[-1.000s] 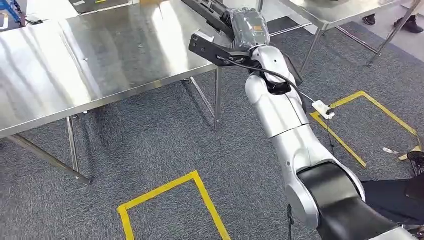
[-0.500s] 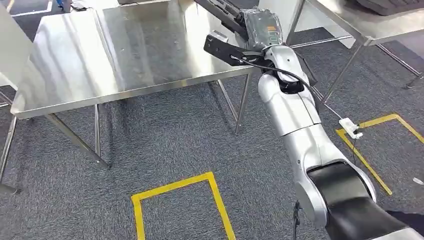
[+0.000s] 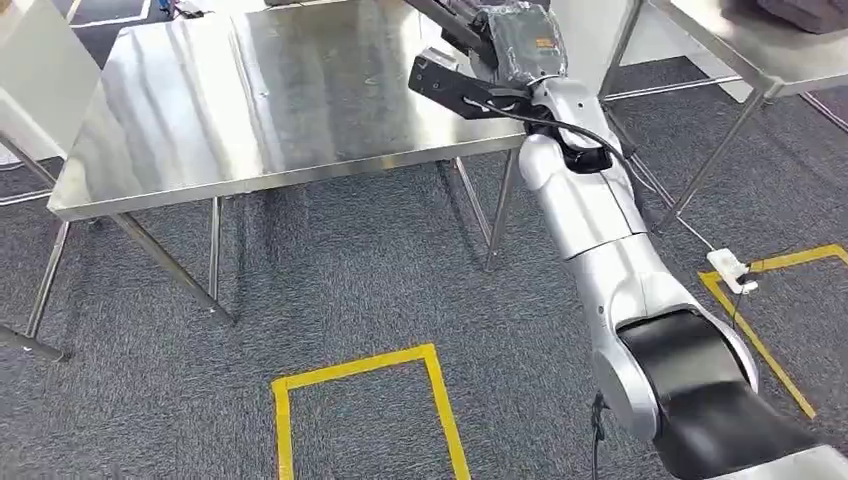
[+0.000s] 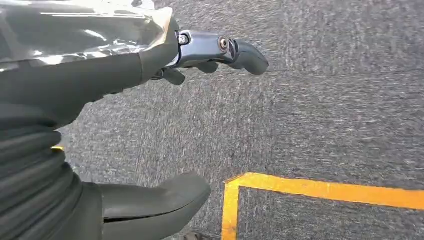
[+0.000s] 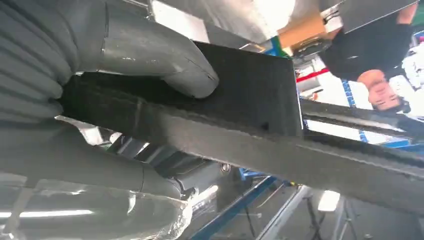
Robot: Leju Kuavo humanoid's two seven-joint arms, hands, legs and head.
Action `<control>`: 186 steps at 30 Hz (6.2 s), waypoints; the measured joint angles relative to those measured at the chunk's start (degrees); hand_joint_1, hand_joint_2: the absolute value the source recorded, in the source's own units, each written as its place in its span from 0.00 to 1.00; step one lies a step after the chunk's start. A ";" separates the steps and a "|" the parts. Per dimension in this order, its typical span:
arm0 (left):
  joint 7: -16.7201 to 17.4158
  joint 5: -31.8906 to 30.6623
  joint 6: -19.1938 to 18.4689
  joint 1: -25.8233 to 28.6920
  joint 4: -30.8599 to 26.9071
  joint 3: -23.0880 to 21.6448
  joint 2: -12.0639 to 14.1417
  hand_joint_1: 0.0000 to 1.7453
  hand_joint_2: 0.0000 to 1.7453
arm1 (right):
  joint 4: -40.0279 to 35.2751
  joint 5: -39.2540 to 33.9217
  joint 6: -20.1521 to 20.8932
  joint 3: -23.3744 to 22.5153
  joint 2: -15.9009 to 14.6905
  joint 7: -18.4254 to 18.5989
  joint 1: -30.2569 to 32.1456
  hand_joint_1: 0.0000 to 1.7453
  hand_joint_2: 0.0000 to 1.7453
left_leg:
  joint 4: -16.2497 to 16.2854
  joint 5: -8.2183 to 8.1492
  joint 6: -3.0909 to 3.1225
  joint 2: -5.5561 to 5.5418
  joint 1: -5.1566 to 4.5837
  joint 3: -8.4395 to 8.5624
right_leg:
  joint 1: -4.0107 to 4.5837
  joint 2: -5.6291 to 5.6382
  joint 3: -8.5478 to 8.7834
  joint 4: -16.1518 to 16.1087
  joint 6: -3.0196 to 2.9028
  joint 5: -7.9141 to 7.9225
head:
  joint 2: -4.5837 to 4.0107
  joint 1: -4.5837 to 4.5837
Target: Take the parts from the cabinet and place them on the table.
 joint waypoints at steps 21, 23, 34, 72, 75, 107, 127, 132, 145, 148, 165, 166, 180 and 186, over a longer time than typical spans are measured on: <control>-0.31 0.50 0.07 -0.45 0.04 0.35 0.37 0.00 1.00 | 3.63 -3.76 -9.40 0.37 -0.74 -2.57 -0.89 1.00 1.00 | -5.67 0.57 1.85 -2.98 -0.03 3.12 | -1.15 2.87 -0.88 0.01 2.57 0.68 | 0.00 -0.06; -0.39 0.83 0.20 -0.45 0.04 0.59 0.42 0.00 1.00 | 4.33 -4.92 -10.41 0.35 -0.57 -3.61 -1.03 1.00 1.00 | -5.88 0.61 1.99 -2.85 -0.02 3.33 | -1.10 3.03 -0.88 0.02 2.32 0.75 | 0.00 -0.07; -1.01 1.16 0.13 -0.40 0.07 1.01 0.55 0.00 1.00 | 6.38 -6.56 -11.35 0.35 -0.46 -5.68 -1.32 1.00 1.00 | -6.36 0.77 1.44 -2.68 0.08 3.56 | -0.72 3.12 -0.90 0.08 2.17 0.66 | 0.00 -0.07; -3.37 0.98 -4.96 0.08 0.11 1.75 1.36 0.00 1.00 | 14.43 -7.43 -5.27 3.19 -11.61 -7.56 -3.63 1.00 1.00 | -5.97 0.68 0.19 -2.66 -1.00 3.19 | -1.20 3.02 -0.88 0.02 2.20 0.67 | 0.00 -0.07; -3.37 0.96 -4.96 0.06 0.11 1.77 1.36 0.00 1.00 | 14.51 -7.48 -4.81 3.56 -11.96 -7.56 -4.09 1.00 1.00 | -5.97 0.68 0.19 -2.67 -0.98 3.20 | -1.20 3.03 -0.91 0.02 2.20 0.67 | 0.00 -0.04; -3.58 3.96 -4.04 0.68 0.52 4.24 1.51 0.00 1.00 | 21.42 -9.03 -5.92 6.86 -8.48 -9.51 -10.52 1.00 1.00 | 9.60 -6.61 -2.20 -0.54 1.76 -4.36 | -2.57 3.78 -0.04 1.53 1.58 -1.72 | 0.00 -0.20; -3.45 4.09 -3.98 1.93 0.94 5.22 0.98 0.00 1.00 | 26.23 -9.77 -6.84 8.50 -6.86 -10.21 -10.55 1.00 1.00 | -10.53 -1.06 2.83 -1.76 -1.30 9.60 | -2.09 3.18 -5.18 3.13 5.20 -2.97 | 0.00 -0.07; -3.39 4.11 -3.95 2.05 0.96 5.24 1.49 0.00 1.00 | 27.28 -10.18 -6.71 8.83 -7.06 -10.69 -10.37 1.00 1.00 | -8.81 -4.87 1.19 -1.80 -1.14 10.80 | -1.54 2.24 -3.72 -1.26 2.56 3.51 | 0.00 -0.21; -3.61 3.87 -3.96 2.62 1.12 5.27 1.99 0.00 1.00 | 28.55 -11.13 -6.45 9.18 -6.19 -11.15 -10.32 1.00 1.00 | -9.34 8.55 3.04 -1.12 -1.91 -2.09 | -1.74 3.56 7.46 -3.36 1.60 -4.16 | 0.00 -0.57; -3.52 3.82 -3.96 2.08 1.11 5.29 1.95 0.00 1.00 | 28.37 -11.25 -6.47 9.42 -5.86 -11.21 -12.29 1.00 1.00 | -9.05 7.61 3.40 -0.86 -2.33 -0.64 | -1.07 3.57 8.26 -4.42 3.12 -5.08 | 0.00 -0.55; -3.06 2.86 -3.93 1.64 1.20 5.25 1.33 0.00 1.00 | 27.65 -11.87 -8.94 10.10 -7.15 -11.08 -9.48 1.00 1.00 | -5.96 0.22 0.96 -1.60 -2.08 2.38 | -1.67 3.22 -0.19 -1.64 2.19 0.99 | 0.00 -0.46; -3.04 2.60 -3.93 1.47 1.20 5.22 1.31 0.00 1.00 | 27.43 -11.71 -9.22 10.10 -7.17 -11.08 -9.48 1.00 1.00 | -2.68 -1.38 0.27 -1.25 -1.63 1.04 | -1.63 3.20 0.11 -1.64 1.63 0.86 | 0.00 -0.50; -2.67 2.08 -3.98 0.62 1.20 5.16 1.20 0.00 1.00 | 25.48 -11.28 -9.62 10.32 -7.63 -10.47 -10.28 1.00 1.00 | -8.32 2.63 1.91 -0.62 -0.57 3.39 | -0.94 3.21 1.81 -1.15 2.55 -1.66 | 0.00 -0.31; -2.38 1.84 -4.11 0.04 1.20 5.07 1.05 0.00 1.00 | 25.38 -9.68 -9.40 10.80 -7.74 -9.88 -8.58 1.00 1.00 | -8.40 2.22 2.85 -0.94 -0.93 3.90 | -0.81 3.17 -8.36 15.43 2.42 -5.92 | 0.00 -0.31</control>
